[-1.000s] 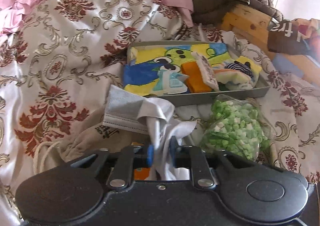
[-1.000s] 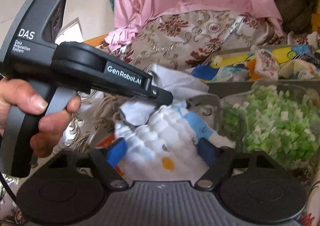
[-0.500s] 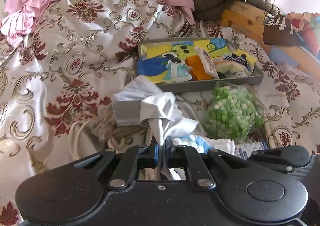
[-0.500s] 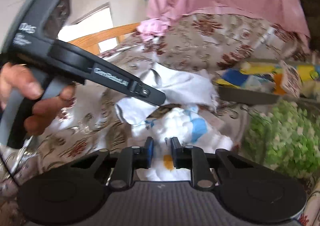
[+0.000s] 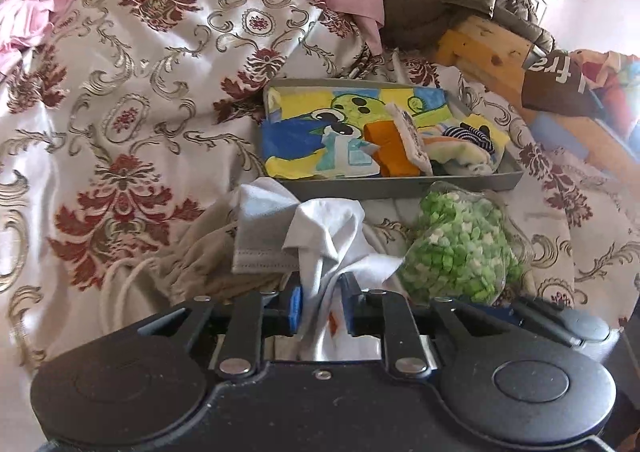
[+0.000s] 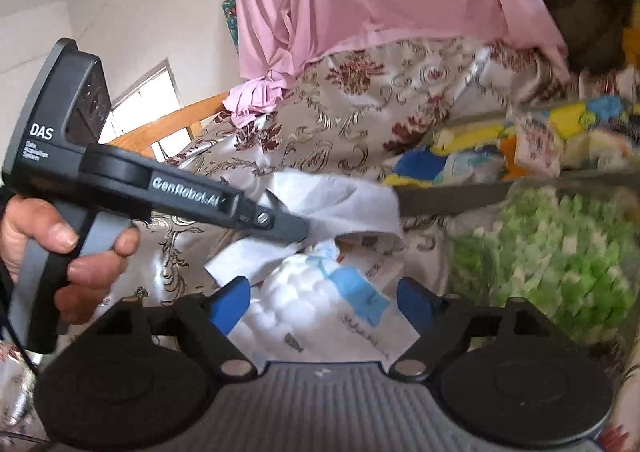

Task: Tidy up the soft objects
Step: 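Lower the right tool onto the white printed towel and close it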

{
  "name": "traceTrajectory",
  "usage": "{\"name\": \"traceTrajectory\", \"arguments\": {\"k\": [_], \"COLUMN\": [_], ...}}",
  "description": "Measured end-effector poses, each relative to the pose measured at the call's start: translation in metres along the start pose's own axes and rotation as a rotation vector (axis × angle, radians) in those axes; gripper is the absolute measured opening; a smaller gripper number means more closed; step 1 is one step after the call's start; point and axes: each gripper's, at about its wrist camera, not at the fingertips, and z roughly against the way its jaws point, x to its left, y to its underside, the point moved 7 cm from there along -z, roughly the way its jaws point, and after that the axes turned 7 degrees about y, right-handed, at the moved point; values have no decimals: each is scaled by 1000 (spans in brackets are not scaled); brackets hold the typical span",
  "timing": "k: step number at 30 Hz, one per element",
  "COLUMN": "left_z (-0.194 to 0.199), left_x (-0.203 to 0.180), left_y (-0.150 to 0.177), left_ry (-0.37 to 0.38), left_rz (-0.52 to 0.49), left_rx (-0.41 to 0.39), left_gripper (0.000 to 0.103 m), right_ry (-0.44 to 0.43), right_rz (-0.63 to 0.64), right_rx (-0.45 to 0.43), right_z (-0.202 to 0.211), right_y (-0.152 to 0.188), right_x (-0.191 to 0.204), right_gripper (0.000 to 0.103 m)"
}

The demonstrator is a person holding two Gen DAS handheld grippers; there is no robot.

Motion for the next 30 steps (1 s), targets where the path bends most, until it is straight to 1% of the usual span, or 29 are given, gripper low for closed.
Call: {"name": "traceTrajectory", "arguments": {"k": [2,4,6,7,10,16,17,18,20,22,24,26,27,29,30], "left_z": [-5,-10,-14,-15,-15,-11,-10,-9,-5,-1,4,9,12,17,20], "left_x": [1,2,2,2,-1,-6,-7,-7,-9,-11,-14,-18,-21,-26,-28], "left_y": [-1,-2,-2,-2,-2,-2,-2,-2,-2,-2,-2,-2,-2,-3,-5], "left_ry": [9,16,16,12,-14,-44,-52,-60,-68,-76,-83,-90,-93,-96,-97], "left_rz": [8,26,34,31,13,-6,-9,-10,-6,-8,-16,-28,-34,-44,-48], "left_rx": [-3,-5,-3,-3,4,15,14,13,10,8,8,6,4,2,1], "left_gripper": [33,36,36,35,24,11,8,7,6,5,5,5,5,5,5], "right_ry": [-17,-34,-39,-37,-15,-15,-21,-37,-61,-66,-57,-45,-39,-31,-26], "right_rz": [7,25,56,75,109,83,73,58,34,35,40,34,30,18,15], "right_rx": [19,25,31,32,54,76,81,88,100,102,106,112,117,127,130], "right_z": [-3,-3,-3,-3,-8,-11,-11,-12,-11,-10,-8,-6,-6,-5,-4], "right_y": [3,6,7,8,13,18,19,19,20,19,18,16,16,15,15], "right_x": [1,6,12,14,19,14,12,11,10,9,10,9,7,4,3], "right_gripper": [90,92,93,93,93,92,89,87,79,73,67,55,52,42,40]}}
